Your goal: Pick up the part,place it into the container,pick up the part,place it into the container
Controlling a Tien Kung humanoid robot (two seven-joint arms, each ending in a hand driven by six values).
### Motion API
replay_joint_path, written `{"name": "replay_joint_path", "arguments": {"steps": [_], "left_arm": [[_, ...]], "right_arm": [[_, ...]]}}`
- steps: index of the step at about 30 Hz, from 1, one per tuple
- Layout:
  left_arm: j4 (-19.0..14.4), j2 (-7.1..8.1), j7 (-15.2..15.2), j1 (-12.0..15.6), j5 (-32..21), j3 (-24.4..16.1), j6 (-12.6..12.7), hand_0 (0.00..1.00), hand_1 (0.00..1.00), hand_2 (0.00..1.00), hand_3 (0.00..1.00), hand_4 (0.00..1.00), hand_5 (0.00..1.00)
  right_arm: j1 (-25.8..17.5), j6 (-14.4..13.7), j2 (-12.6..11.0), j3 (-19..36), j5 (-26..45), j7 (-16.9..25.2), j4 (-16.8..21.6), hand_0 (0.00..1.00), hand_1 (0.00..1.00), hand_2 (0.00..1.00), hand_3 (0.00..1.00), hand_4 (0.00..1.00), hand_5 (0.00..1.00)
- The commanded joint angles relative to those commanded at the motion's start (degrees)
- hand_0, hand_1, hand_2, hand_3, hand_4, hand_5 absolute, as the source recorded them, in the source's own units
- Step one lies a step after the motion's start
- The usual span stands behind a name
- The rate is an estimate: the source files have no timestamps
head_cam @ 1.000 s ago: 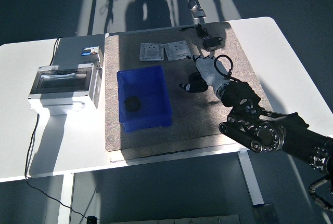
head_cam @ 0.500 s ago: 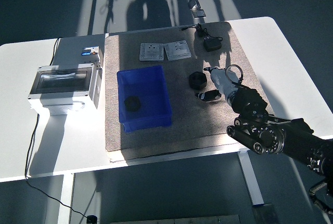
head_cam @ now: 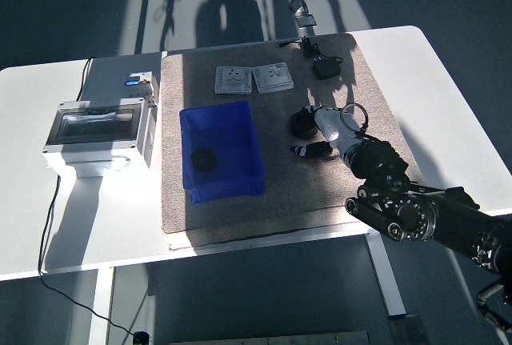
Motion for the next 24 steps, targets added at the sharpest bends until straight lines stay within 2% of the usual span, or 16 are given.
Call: {"name": "replay_joint_path", "arguments": {"steps": [4,5,10,11,16,17,24], "left_arm": [[0.0,0.0,0.0,0.0,0.1,-0.1,0.0,0.704,0.715,0.74,0.66,0.998,0.998],[0.0,0.01,-0.1,0.0,0.2,-0.1,0.0,0.704,0.716,0.74,0.659,0.998,0.998],[0.0,0.0,-0.1,0.1,0.3,-0.2,0.0,0.704,0.716,0.74,0.659,0.998,0.998],[0.0,0.0,-0.1,0.1,0.3,-0.2,0.0,0.704,0.716,0.74,0.659,0.998,0.998],[0.0,-0.02,-0.1,0.1,0.4,-0.2,0.0,0.704,0.716,0.74,0.659,0.998,0.998],[0.0,-0.02,-0.1,0.2,0.3,-0.2,0.0,0.704,0.715,0.74,0.659,0.998,0.998],[0.0,-0.06,-0.1,0.2,0.3,-0.2,0.0,0.704,0.715,0.739,0.658,0.998,0.998]], "right_arm": [[-0.2,-0.6,0.0,-0.1,0.3,0.4,0.2,0.907,0.737,0.739,0.819,0.697,0.339],[-0.3,-0.8,0.0,-0.1,0.5,0.6,0.3,0.871,0.668,0.597,0.75,0.589,0.262],[-0.6,-2.8,0.0,-0.3,1.3,1.9,0.7,0.871,0.668,0.597,0.75,0.589,0.262],[-0.6,-3.3,0.0,-0.4,1.4,2.1,0.7,0.835,0.62,0.53,0.692,0.564,0.239],[-1.1,-4.4,0.0,-0.8,2.0,2.7,0.5,0.835,0.62,0.53,0.692,0.564,0.239],[-1.2,-4.7,0.0,-0.9,2.1,2.9,0.5,0.809,0.575,0.486,0.669,0.559,0.229],[-2.0,-5.1,0.0,-1.6,2.6,3.4,0.6,0.804,0.56,0.488,0.668,0.543,0.202]]}}
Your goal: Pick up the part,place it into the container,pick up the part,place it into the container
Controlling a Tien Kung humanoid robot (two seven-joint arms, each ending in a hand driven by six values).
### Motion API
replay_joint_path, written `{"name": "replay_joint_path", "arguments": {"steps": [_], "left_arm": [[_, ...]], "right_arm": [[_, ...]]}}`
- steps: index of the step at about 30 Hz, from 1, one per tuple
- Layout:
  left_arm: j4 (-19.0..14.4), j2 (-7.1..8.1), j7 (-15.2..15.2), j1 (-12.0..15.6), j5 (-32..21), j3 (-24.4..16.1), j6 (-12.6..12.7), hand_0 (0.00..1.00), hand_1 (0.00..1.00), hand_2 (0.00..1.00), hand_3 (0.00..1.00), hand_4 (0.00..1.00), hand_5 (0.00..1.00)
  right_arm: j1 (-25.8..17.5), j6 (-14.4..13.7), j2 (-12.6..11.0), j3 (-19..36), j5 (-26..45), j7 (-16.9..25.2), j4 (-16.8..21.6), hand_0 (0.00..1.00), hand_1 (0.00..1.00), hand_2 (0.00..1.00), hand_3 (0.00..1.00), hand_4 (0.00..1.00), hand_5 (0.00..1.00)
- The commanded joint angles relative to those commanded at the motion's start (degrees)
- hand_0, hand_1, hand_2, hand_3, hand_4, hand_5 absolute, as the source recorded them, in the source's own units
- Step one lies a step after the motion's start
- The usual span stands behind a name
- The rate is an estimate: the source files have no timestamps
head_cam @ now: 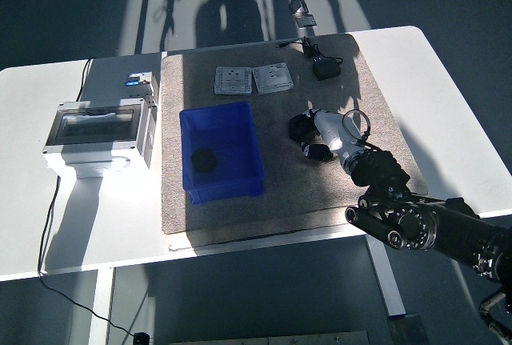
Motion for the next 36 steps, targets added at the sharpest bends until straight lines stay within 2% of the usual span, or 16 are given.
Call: {"name": "replay_joint_path", "arguments": {"steps": [22,23,28,29,36], "left_arm": [[0.0,0.01,0.0,0.3,-0.1,0.3,0.0,0.704,0.715,0.739,0.657,0.998,0.998],[0.0,0.02,0.0,0.3,-0.1,0.3,0.0,0.704,0.714,0.739,0.657,0.998,0.998],[0.0,0.01,0.0,0.3,-0.1,0.3,0.1,0.704,0.714,0.739,0.657,0.998,0.998],[0.0,0.01,0.0,0.3,-0.1,0.3,0.1,0.704,0.714,0.739,0.657,0.998,0.998],[0.0,0.02,0.1,0.3,0.1,0.2,0.0,0.704,0.714,0.739,0.657,0.996,0.998]], "right_arm": [[-1.3,-1.6,0.0,0.6,-0.8,0.9,0.5,0.79,0.55,0.492,0.66,0.541,0.17],[-1.3,-1.7,0.0,0.6,-1.1,0.7,0.5,0.785,0.547,0.479,0.549,0.547,0.155],[-1.5,-2.7,0.0,0.6,-2.5,0.0,0.6,0.785,0.547,0.479,0.549,0.547,0.155],[-1.6,-2.9,0.0,0.5,-2.7,-0.1,0.6,0.773,0.54,0.463,0.384,0.554,0.064],[-1.9,-4.2,0.0,0.4,-3.5,-0.4,1.1,0.768,0.535,0.462,0.367,0.539,0.045]]}}
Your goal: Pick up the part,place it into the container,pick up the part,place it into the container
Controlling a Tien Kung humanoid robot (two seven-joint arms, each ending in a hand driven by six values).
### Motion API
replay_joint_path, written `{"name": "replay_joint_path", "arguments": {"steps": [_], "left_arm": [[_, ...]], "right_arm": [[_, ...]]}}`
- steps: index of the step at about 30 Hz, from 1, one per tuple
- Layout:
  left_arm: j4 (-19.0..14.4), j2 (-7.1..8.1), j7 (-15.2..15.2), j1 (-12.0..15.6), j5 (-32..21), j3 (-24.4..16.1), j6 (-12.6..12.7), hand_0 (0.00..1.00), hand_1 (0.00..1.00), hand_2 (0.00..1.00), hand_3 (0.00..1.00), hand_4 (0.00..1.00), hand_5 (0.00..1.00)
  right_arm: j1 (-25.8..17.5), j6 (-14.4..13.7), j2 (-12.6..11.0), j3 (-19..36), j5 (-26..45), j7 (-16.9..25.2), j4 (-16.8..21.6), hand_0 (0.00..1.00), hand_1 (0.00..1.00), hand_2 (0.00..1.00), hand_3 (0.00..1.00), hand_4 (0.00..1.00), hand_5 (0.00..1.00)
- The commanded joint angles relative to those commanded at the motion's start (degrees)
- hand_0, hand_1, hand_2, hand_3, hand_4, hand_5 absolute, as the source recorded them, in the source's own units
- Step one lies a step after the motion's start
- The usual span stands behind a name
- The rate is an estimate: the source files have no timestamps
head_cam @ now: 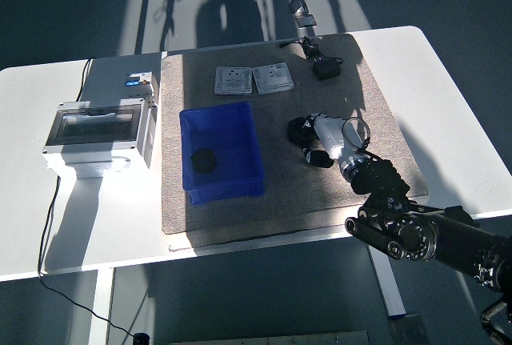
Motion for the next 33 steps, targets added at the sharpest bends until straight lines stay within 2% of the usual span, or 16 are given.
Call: {"name": "replay_joint_path", "arguments": {"steps": [10,11,17,28,29,33], "left_arm": [[0.0,0.04,0.2,-0.1,0.1,0.0,0.0,0.704,0.714,0.739,0.657,0.994,0.998],[0.0,0.06,0.2,-0.1,0.1,0.0,0.0,0.704,0.714,0.739,0.656,0.993,0.998],[0.0,0.05,0.3,0.0,0.1,0.0,0.0,0.704,0.714,0.739,0.655,0.991,0.998],[0.0,-0.01,0.4,0.2,-0.1,0.0,0.1,0.703,0.714,0.738,0.654,0.99,0.998],[0.0,-0.01,0.4,0.2,-0.1,0.0,0.1,0.703,0.714,0.738,0.654,0.989,0.998],[0.0,0.0,0.4,0.2,-0.1,0.1,0.1,0.703,0.714,0.738,0.654,0.989,0.998]], "right_arm": [[-0.4,-1.8,0.0,0.8,0.8,2.6,-0.2,0.764,0.533,0.459,0.361,0.546,0.058],[-0.4,-2.1,0.0,0.9,0.8,2.8,-0.2,0.754,0.523,0.444,0.329,0.618,0.08],[-0.7,-3.5,0.0,1.4,0.8,3.1,-0.1,0.746,0.515,0.441,0.313,0.64,0.061],[-1.4,-6.5,0.0,2.4,2.2,3.9,0.6,0.74,0.517,0.455,0.308,0.628,0.067],[-1.5,-6.6,0.0,2.4,2.3,4.0,0.7,0.749,0.564,0.494,0.309,0.626,0.067],[-1.6,-6.7,0.0,2.6,2.5,4.1,0.8,0.749,0.564,0.494,0.309,0.626,0.067]]}}
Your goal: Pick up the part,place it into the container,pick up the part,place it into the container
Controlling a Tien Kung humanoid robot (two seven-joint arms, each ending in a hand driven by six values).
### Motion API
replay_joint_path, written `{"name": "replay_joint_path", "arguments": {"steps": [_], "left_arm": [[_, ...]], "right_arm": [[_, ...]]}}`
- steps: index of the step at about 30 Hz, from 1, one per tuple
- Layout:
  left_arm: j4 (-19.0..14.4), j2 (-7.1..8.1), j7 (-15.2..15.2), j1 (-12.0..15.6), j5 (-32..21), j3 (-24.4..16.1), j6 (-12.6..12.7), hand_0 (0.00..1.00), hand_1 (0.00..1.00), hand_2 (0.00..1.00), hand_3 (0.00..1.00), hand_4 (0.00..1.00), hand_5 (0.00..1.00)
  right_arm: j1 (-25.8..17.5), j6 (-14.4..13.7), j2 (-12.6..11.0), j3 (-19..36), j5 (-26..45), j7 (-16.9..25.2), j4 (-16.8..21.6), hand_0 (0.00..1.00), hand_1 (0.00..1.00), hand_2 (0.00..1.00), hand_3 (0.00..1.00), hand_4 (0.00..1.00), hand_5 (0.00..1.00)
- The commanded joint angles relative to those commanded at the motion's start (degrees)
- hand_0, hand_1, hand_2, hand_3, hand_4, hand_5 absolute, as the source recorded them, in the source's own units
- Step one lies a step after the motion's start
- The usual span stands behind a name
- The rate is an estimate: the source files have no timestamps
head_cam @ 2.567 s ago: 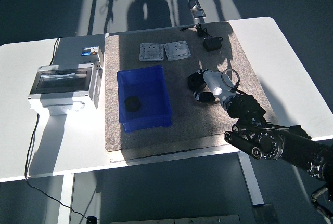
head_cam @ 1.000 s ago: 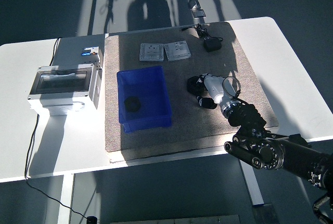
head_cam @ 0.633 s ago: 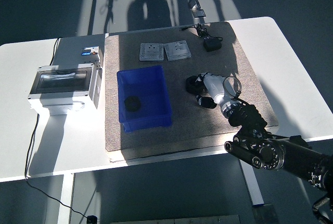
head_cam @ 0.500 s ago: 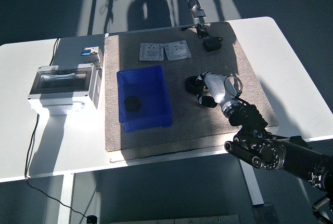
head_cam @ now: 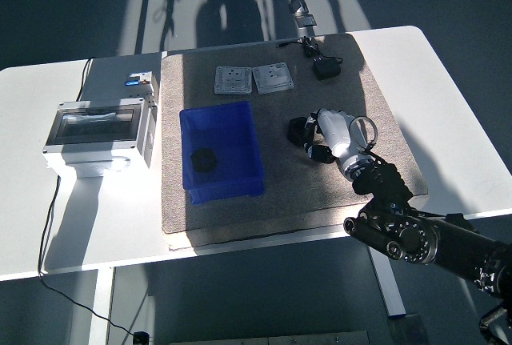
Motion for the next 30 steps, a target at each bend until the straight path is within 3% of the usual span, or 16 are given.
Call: {"name": "replay_joint_path", "arguments": {"steps": [7,8,13,14,19,20,25,26,30], "left_arm": [[0.0,-0.01,-0.1,0.1,-0.1,0.0,0.0,0.702,0.715,0.737,0.653,0.986,0.998],[0.0,-0.02,-0.1,0.1,-0.1,0.0,0.0,0.701,0.714,0.737,0.653,0.986,0.998],[0.0,-0.02,-0.1,0.2,-0.2,0.1,0.1,0.701,0.714,0.737,0.653,0.986,0.998],[0.0,-0.01,-0.1,0.2,-0.2,0.0,0.1,0.701,0.714,0.737,0.652,0.985,0.998],[0.0,0.05,-0.1,0.1,-0.1,0.0,0.1,0.701,0.714,0.737,0.652,0.985,0.998],[0.0,0.05,-0.1,0.0,-0.1,0.0,0.1,0.701,0.715,0.737,0.652,0.985,0.998],[0.0,0.07,-0.2,-0.1,-0.1,0.0,0.1,0.701,0.715,0.737,0.652,0.985,0.998],[0.0,0.07,-0.3,-0.1,-0.1,0.0,0.1,0.701,0.713,0.737,0.651,0.984,0.998],[0.0,0.09,-0.4,-0.2,-0.2,0.0,0.2,0.701,0.713,0.737,0.651,0.984,0.998]], "right_arm": [[0.0,0.0,-0.1,1.7,2.3,1.7,0.5,0.746,0.586,0.525,0.313,0.646,0.069],[0.1,0.0,-0.2,2.2,2.6,1.9,0.7,0.742,0.603,0.612,0.329,0.651,0.076],[0.3,0.0,-1.0,4.8,2.4,2.3,1.7,0.742,0.603,0.612,0.329,0.651,0.076],[0.4,0.0,-1.2,5.3,2.3,2.3,1.9,0.761,0.643,0.666,0.402,0.695,0.107],[1.1,0.4,-1.3,6.3,1.8,1.4,1.8,0.761,0.643,0.666,0.402,0.695,0.107],[1.3,1.0,-1.3,6.3,1.5,0.9,1.7,0.762,0.669,0.698,0.542,0.759,0.166],[2.4,5.3,-1.1,5.9,0.2,-1.8,1.2,0.762,0.669,0.698,0.542,0.759,0.166],[2.7,6.2,-1.2,5.8,0.0,-2.3,1.2,0.85,0.812,0.88,0.93,0.974,0.389],[3.8,8.7,-1.2,5.2,-0.4,-3.8,1.3,0.85,0.812,0.88,0.93,0.974,0.389]]}}
